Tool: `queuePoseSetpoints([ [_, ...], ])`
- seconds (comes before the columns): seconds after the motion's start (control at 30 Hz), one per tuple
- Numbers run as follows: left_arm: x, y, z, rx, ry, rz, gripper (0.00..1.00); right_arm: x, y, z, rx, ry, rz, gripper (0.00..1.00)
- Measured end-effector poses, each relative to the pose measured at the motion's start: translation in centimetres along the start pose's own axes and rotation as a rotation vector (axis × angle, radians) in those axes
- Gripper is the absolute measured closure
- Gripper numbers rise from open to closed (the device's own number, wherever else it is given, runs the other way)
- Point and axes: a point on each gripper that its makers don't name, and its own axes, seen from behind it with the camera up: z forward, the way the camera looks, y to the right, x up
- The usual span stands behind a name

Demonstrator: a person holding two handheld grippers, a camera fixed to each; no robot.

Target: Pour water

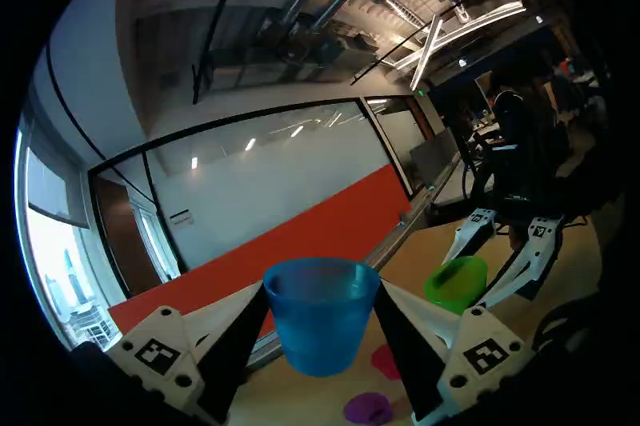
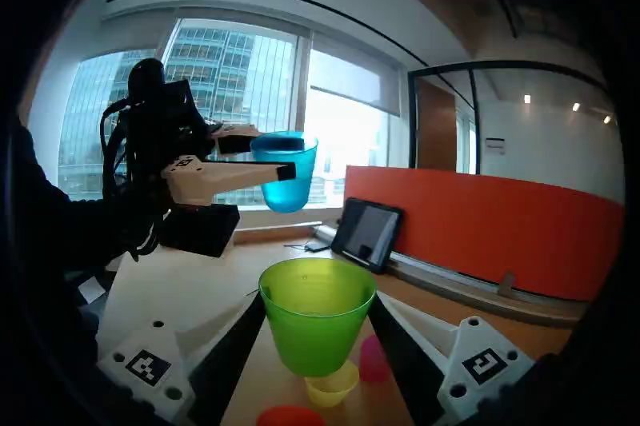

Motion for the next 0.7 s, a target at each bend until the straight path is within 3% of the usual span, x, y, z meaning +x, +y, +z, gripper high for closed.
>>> queuePoseSetpoints([
  [0.27,1.4,0.3,0.3,-0.002,0.018,0.083,0.13,-0.5,-1.2,0.6,0.031,-0.008,0.0,0.09],
  [0.7,3.5,0.0,0.4,0.013,0.015,0.262,0.13,-0.8,-2.8,1.6,0.073,-0.013,0.001,0.09],
])
